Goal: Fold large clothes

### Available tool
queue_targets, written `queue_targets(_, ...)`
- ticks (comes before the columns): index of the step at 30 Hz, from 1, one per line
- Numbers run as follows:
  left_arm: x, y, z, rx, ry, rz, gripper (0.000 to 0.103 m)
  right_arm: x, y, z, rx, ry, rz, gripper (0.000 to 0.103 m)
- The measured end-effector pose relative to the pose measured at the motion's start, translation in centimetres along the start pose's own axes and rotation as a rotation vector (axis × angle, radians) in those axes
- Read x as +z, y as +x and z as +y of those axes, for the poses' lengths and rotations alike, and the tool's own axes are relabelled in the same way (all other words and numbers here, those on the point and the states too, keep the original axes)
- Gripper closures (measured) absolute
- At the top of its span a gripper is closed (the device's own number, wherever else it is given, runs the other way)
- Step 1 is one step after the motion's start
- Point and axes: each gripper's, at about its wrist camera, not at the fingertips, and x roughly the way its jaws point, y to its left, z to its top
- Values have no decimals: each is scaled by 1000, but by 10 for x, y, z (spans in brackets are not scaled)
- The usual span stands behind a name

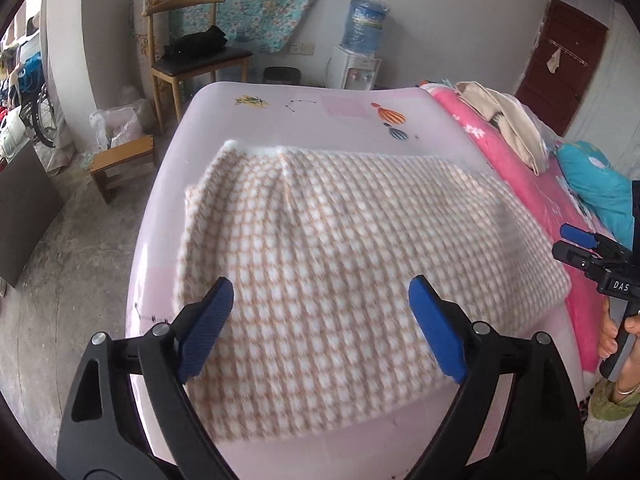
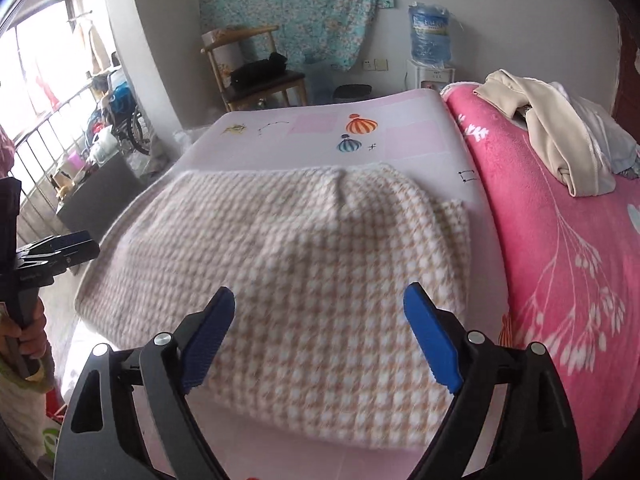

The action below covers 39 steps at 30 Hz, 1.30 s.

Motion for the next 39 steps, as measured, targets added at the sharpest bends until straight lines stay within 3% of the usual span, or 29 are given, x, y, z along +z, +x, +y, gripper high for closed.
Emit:
queue_targets(5,-48,-40,-38,72,3,-74,10,-45,-31,33,-32,-10,-11,10)
queue_targets(9,-69,-58,-60,127,-3,-81,9,-68,-49,58,-80,-49,-24,7)
queue_targets(15,-80,-78,-71,241,-7,-112,8,-81,-76,71,-234,-45,-105,6)
queue_targets(22,-77,-92,-71,286,-55,-140,8,-82,-96,74,-302,-26,-153,6)
queue_targets(32,-81,-83,-79,337,-47,-114,8,-83,-95,79,-287,-17,-157,6)
queue_targets(39,-82,-77,-83,389,-43,-96,8,-89,-84,72,-238,32,-96,6)
